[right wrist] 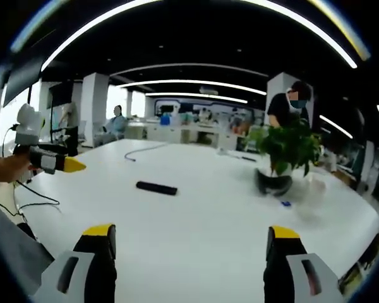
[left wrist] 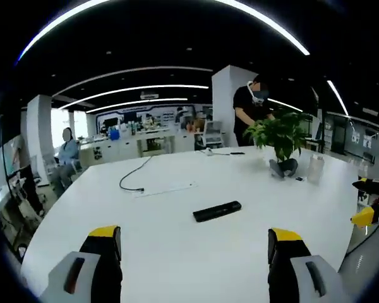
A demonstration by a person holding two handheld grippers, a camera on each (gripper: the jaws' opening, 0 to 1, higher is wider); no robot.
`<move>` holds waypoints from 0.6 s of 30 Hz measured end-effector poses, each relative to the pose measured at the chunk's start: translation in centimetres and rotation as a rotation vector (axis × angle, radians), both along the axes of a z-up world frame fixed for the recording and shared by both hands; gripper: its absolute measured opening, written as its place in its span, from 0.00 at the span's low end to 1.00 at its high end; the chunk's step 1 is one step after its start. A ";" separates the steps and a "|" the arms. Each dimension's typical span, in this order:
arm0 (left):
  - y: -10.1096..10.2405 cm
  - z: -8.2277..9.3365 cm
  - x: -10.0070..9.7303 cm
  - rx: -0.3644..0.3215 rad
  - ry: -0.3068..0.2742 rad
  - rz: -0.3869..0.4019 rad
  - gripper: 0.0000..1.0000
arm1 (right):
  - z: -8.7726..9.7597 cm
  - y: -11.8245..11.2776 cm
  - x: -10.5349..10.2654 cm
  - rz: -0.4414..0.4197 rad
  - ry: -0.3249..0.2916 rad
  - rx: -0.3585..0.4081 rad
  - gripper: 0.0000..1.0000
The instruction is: Press the specified remote control buttons in sequence, fully releasing each button before pressing the next.
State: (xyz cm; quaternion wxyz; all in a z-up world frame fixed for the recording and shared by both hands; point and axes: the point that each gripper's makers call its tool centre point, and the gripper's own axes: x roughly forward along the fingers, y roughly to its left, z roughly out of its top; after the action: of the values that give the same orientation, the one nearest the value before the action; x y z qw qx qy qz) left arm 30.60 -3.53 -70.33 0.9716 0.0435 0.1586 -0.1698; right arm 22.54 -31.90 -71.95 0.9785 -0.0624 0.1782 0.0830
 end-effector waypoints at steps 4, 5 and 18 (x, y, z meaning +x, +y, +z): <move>0.5 0.3 -3.0 0.030 -0.032 0.004 0.94 | 0.1 0.1 -0.1 0.004 -0.003 -0.001 0.98; 0.5 0.3 -3.8 0.012 -0.032 0.007 0.96 | 0.2 0.1 -0.1 0.004 -0.005 -0.003 0.98; 0.0 -2.4 -7.6 0.120 -0.082 -0.023 0.99 | 0.2 -0.1 0.0 -0.015 -0.006 -0.001 0.99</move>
State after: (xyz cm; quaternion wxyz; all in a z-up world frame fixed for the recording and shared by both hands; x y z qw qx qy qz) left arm 23.05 -3.49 -72.73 0.9710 0.1103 0.1279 -0.1694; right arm 22.51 -32.03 -71.73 0.9796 -0.0617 0.1757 0.0754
